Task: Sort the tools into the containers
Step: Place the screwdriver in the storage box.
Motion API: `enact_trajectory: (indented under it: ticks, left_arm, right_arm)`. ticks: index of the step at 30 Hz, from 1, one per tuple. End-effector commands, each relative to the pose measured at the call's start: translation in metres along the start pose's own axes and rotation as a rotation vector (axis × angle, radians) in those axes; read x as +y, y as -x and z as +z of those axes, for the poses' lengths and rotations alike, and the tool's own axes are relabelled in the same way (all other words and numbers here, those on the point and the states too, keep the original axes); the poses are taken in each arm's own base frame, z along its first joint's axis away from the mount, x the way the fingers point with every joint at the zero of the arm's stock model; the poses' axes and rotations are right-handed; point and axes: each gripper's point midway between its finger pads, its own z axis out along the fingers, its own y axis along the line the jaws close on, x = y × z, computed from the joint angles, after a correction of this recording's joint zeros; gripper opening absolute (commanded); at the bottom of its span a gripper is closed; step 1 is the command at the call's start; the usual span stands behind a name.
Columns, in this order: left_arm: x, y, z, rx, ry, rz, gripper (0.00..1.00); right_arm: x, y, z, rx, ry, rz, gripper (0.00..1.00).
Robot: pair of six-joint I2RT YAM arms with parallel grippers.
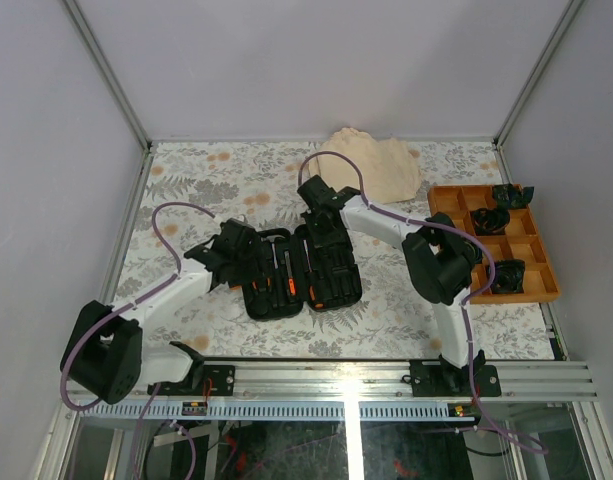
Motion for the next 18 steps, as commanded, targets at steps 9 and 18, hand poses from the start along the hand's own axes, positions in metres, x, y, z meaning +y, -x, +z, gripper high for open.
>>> enact_trajectory:
  ticks: [9, 18]
  left_arm:
    - [0.000, 0.005, 0.012, -0.039, 0.013, -0.007, 0.56]
    - [0.002, 0.001, 0.014, -0.036, 0.013, -0.005, 0.53]
  right_arm:
    - [-0.035, -0.131, 0.040, 0.412, -0.225, -0.075, 0.00]
    - [-0.031, -0.164, 0.047, 0.466, -0.232, -0.071, 0.00]
